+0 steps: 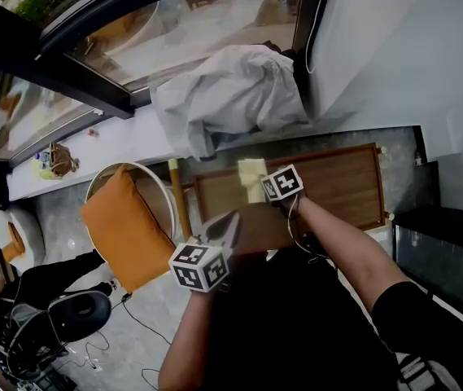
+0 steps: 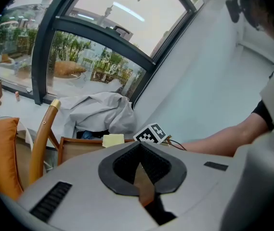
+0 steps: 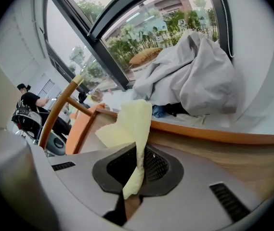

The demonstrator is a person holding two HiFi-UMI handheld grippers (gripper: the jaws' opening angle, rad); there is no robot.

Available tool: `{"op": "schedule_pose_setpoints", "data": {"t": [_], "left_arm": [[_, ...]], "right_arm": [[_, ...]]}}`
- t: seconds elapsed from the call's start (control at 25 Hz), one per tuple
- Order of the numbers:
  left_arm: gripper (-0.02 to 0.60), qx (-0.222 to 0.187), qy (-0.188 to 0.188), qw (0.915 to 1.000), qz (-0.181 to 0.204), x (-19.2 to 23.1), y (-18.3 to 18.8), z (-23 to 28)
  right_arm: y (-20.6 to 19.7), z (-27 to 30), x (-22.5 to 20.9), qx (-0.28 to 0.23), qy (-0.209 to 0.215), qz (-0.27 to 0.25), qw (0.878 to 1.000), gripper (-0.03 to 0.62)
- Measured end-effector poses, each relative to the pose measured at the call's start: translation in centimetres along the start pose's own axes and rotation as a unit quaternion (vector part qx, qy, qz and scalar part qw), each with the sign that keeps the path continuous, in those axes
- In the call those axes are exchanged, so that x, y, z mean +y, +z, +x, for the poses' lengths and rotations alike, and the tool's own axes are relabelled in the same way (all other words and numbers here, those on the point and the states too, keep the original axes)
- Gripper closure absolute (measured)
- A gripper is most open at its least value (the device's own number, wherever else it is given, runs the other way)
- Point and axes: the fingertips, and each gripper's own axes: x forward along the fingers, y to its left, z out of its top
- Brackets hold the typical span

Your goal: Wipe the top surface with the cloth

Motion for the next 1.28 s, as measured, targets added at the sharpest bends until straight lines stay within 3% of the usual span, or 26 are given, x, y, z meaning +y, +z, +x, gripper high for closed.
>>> {"op": "schedule_pose_setpoints", "data": {"t": [0.6,1.28], "left_arm": [[0.574,0.02,-0.013,0.9996,0.015,-3.9,-0.7,3.4],[0.574,0.036,-0.029,0.9986,0.027,-7.4,-1.6,5.8]], "right_arm": [[-1.5,-4.5,-7.5,-0.003,-0.031,-0.005,0.999,0.562],[-4.5,-10.6,-16.7,-0.023,-0.089,0.029,0.995,0.562]]}}
